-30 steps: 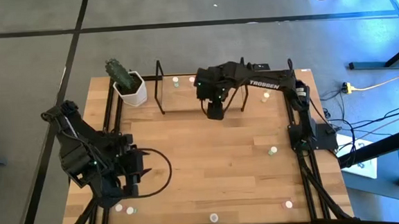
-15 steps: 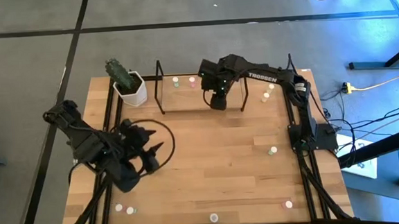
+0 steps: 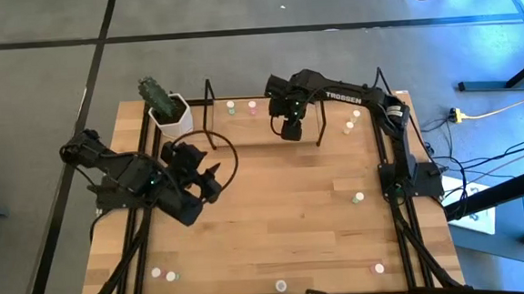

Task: Pick and place medicine bottles onto shelf by color
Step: Put the top white pill bottle on the shelf aligned with the other white pill bottle

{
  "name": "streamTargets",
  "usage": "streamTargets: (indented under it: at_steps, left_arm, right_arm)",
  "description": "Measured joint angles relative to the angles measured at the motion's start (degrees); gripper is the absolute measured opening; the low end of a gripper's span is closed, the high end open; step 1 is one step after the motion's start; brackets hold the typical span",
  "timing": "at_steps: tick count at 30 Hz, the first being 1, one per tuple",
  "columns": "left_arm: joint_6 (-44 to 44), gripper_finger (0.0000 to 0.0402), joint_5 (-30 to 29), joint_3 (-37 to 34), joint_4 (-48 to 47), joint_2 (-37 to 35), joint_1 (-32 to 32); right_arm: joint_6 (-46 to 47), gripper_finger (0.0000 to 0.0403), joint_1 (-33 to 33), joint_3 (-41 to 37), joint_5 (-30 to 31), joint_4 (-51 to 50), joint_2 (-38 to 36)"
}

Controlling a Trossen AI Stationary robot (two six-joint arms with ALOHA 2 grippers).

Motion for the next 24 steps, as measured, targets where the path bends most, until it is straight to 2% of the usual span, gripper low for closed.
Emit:
streamTargets:
  at_steps: [24]
  left_arm:
    - [0.1, 0.0218, 1.3, 0.0, 0.0, 0.0, 0.5]
  right_arm:
    - [0.2, 0.0165, 0.1, 0.0, 0.1, 2.1, 0.0]
